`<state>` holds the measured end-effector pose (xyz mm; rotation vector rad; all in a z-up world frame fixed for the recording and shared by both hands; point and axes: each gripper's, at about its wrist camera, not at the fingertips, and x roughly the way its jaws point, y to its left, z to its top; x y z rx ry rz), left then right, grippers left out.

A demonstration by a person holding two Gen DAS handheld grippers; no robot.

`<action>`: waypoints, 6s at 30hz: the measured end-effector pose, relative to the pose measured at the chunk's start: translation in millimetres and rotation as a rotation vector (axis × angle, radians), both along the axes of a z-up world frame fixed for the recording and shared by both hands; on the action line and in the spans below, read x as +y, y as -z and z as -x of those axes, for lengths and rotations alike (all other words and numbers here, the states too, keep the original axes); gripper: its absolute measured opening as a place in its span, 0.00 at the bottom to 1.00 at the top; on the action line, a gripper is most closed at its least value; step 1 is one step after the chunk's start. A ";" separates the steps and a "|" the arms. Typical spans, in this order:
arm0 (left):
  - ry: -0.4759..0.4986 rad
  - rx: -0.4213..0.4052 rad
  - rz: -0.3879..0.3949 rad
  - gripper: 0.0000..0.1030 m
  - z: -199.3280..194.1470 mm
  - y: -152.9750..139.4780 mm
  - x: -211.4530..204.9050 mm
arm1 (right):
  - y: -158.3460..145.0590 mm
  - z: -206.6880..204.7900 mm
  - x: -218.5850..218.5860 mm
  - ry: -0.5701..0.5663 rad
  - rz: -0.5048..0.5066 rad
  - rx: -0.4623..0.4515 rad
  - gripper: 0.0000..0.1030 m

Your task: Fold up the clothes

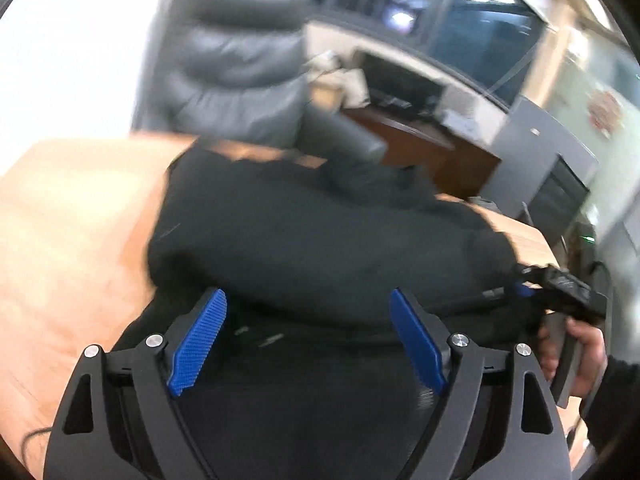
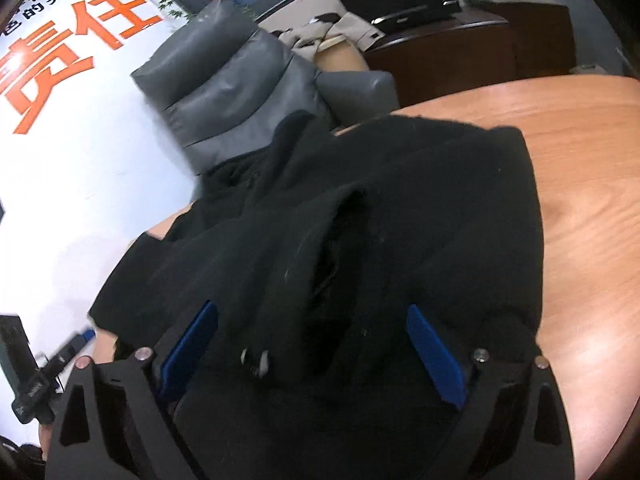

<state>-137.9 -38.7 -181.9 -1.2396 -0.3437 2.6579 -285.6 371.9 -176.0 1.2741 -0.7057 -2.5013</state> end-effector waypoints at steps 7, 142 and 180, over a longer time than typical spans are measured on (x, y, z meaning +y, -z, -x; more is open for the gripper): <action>-0.034 -0.063 -0.029 0.77 2.7 46.1 -34.6 | -29.4 -3.1 5.2 -0.006 -0.016 0.088 0.03; 0.306 -0.638 -0.119 0.94 -231.2 56.0 -107.2 | 29.2 -397.2 24.8 -0.335 0.138 -0.267 0.75; 0.044 -0.516 -0.646 0.13 -193.3 -31.6 -88.4 | -120.3 -315.3 4.3 -0.479 0.263 0.126 0.14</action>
